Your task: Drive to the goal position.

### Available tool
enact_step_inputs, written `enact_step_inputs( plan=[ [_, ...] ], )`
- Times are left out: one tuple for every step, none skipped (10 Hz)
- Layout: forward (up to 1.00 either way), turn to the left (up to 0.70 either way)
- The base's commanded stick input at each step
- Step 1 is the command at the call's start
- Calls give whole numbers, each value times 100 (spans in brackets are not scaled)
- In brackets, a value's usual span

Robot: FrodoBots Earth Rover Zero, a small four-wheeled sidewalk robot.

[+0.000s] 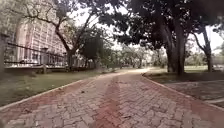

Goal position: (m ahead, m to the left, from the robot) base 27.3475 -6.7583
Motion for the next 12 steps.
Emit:
enact_step_inputs(
  plan=[
    [70, 0],
    [70, 0],
    [70, 0],
    [70, 0],
    [70, 0],
    [70, 0],
    [70, 0],
    [70, 0],
    [70, 0],
    [70, 0],
    [70, 0],
    [70, 0]
  ],
)
